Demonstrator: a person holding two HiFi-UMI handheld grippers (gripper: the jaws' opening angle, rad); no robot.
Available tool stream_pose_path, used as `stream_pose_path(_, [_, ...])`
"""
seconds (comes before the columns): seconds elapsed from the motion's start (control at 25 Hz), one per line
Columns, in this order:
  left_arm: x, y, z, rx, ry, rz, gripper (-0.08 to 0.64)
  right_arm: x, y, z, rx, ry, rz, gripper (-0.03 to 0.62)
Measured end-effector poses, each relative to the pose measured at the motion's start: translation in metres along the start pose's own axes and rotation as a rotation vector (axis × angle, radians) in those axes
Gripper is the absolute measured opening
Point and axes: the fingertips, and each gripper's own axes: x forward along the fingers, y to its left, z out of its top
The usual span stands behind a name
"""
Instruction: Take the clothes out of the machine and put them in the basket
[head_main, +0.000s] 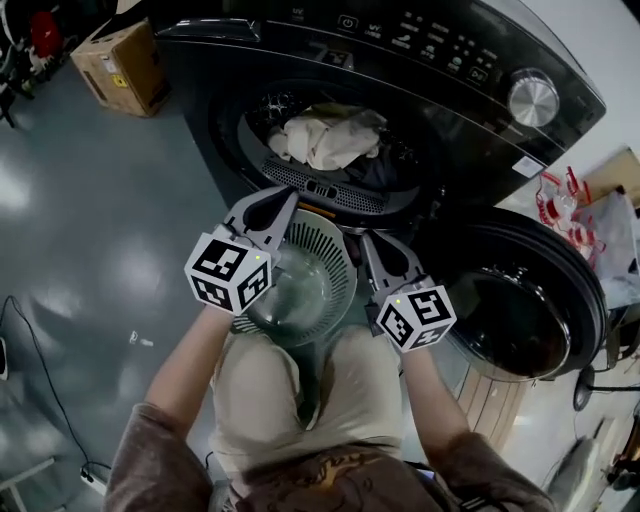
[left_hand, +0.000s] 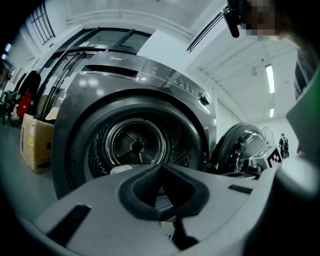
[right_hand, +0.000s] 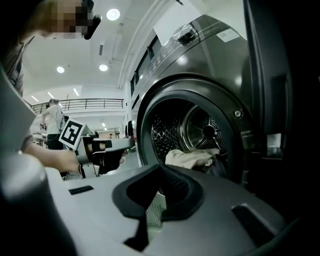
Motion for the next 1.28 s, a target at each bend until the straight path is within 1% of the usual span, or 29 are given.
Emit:
stream_pose_path(0.12, [-0.004,-0.008,-0.010,0.002,0.007,0.032,0.005,-0.004,-0.002,0.000,0.005,-0.018,0.009,-0.005])
stream_pose_path(0.24, [-0.005,-0.010,-0.012,0.014,0.010,0.059,0.005,-0.004,-0.002,0.003,0.018,-0.041,0.018,-0.005])
stream_pose_path(0.48, [0.007,-0.023,-0.009,0.038,0.004,0.055,0.016,-0.015,-0.008,0.012,0.039,-0.078,0.009,-0.005])
stream_pose_path(0.52, [0.009,-0.024,-0.010,0.032,0.007,0.056,0.067,-0.016,-0.009,0.012,0.040,-0.079,0.006,-0.005])
stream_pose_path(0.56, [0.011,-0.023,-0.012,0.025,0.011,0.060,0.147,-0.018,-0.010,0.010,0.042,-0.078,0.003,-0.005])
stream_pose_path(0.64, [0.016,-0.020,-0.016,0.014,0.016,0.070,0.272,-0.020,-0.012,0.008,0.047,-0.074,-0.001,-0.005])
stream_pose_path(0.72, [0.022,-0.014,-0.018,0.008,0.011,0.072,0.372,-0.022,-0.013,0.006,0.053,-0.071,-0.005,-0.005])
stream_pose_path(0.88, [0.038,0.003,-0.029,-0.003,0.033,0.078,0.407,-0.026,-0.010,0.003,0.051,-0.063,-0.005,-0.005])
stream_pose_path(1.08, [0.067,0.029,-0.048,0.063,0.082,0.111,0.417,-0.027,-0.008,-0.002,0.053,-0.057,-0.013,-0.005])
stream_pose_path(1.28, [0.105,0.054,-0.072,0.092,0.148,0.132,0.422,-0.025,-0.006,-0.008,0.045,-0.043,-0.016,-0.005])
